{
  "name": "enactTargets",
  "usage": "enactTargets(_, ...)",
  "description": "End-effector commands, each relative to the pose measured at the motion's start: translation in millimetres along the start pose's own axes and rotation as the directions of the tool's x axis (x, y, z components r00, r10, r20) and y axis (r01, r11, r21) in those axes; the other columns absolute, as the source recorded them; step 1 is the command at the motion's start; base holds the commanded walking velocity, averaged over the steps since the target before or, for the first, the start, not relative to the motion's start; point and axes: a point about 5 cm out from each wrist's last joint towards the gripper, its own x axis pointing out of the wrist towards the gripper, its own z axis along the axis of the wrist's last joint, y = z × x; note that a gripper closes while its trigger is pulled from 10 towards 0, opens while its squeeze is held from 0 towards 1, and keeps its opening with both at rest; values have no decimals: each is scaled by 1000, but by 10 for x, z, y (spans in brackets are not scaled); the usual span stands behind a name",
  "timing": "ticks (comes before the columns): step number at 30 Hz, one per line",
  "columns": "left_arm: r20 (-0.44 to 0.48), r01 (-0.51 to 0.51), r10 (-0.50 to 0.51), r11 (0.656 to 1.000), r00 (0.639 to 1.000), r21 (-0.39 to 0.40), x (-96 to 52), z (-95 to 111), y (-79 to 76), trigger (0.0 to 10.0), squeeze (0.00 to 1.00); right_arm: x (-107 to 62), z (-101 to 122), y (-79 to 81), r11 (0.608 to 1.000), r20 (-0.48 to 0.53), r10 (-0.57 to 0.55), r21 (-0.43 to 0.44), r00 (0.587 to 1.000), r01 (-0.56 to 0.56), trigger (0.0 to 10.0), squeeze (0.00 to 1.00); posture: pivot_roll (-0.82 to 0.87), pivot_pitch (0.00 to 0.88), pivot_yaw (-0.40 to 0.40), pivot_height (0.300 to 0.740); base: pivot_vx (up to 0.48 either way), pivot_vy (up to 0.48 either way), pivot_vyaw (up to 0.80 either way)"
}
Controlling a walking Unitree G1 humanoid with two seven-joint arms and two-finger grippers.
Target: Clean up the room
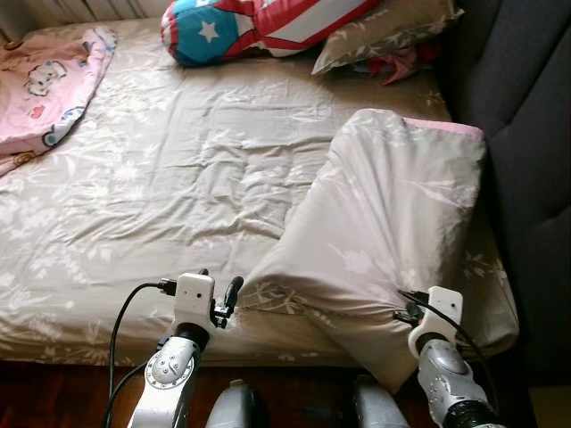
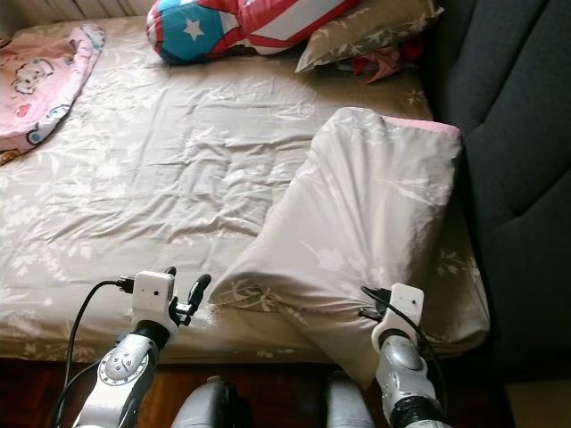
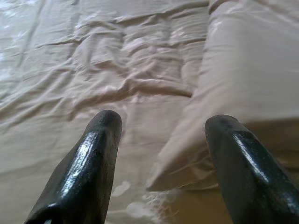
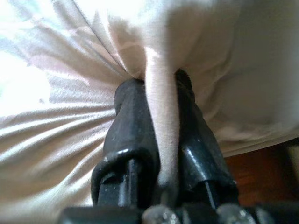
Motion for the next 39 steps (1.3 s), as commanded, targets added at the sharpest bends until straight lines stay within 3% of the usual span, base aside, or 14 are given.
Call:
enactTargets(1,-37,-14,14,1000,999,2,-49,-99,33,10000,0,3,121,-570,969,51,-246,-27,968,247,0,0,-129,213,73,671,0,0,0)
enactTargets(5,-36,-13,13,1000,999,2,-45,-103,33,10000,0,-9,379,-880,924,156,-368,-48,917,379,0,0,-140,204,71,671,0,0,0)
enactTargets(8,-39,-11,11,1000,999,-1,-42,-115,26,10000,0,-77,743,-1176,858,341,-441,-113,830,502,0,0,-148,198,68,671,0,0,0)
enactTargets(11,-42,-9,9,1000,999,-5,-44,-129,14,10000,0,-84,811,-1203,849,367,-431,-145,824,509,0,0,-156,197,67,671,0,0,0)
enactTargets(12,-43,-9,9,1000,999,-6,-44,-135,9,10000,0,-79,796,-1197,850,360,-428,-151,829,505,10000,0,-156,197,67,671,0,0,0)
enactTargets(20,-46,-11,10,1000,999,-8,-43,-148,8,10000,0,-57,607,-975,891,340,-348,-170,873,421,10000,0,-146,204,68,671,0,0,0)
enactTargets(21,-47,-11,11,1000,999,-8,-44,-149,10,10000,0,-57,590,-936,897,345,-332,-174,878,407,10000,882,-143,205,68,671,0,0,0)
enactTargets(22,-47,-13,13,1000,999,-8,-43,-152,14,10000,0,-62,586,-883,900,365,-309,-187,878,395,10000,1000,-140,206,68,671,0,0,0)
enactTargets(24,-47,-16,16,1000,999,-10,-43,-154,20,10000,0,-92,662,-847,871,451,-285,-246,846,425,10000,1000,-137,207,68,671,0,0,0)
enactTargets(25,-49,-19,18,1000,999,-10,-43,-156,24,10000,0,-109,729,-812,854,506,-250,-287,825,435,10000,898,-136,208,69,671,0,0,0)
enactTargets(26,-50,-20,20,1000,999,-11,-42,-158,27,10000,0,-120,772,-783,842,541,-222,-314,811,440,10000,898,-140,209,68,671,0,0,0)
enactTargets(27,-53,-25,24,1000,998,-13,-45,-166,33,10000,0,-131,820,-728,830,576,-182,-344,797,438,10000,0,-144,209,67,671,0,0,0)
enactTargets(30,-91,-54,49,997,995,-52,-83,-271,44,10000,0,-106,772,-406,917,540,-17,-326,841,228,10000,0,-150,210,63,671,0,0,0)
enactTargets(39,-218,-130,105,986,970,-104,-195,-567,99,10000,0,-138,126,87,947,290,163,-314,943,-68,10000,0,-151,202,55,711,0,0,0)
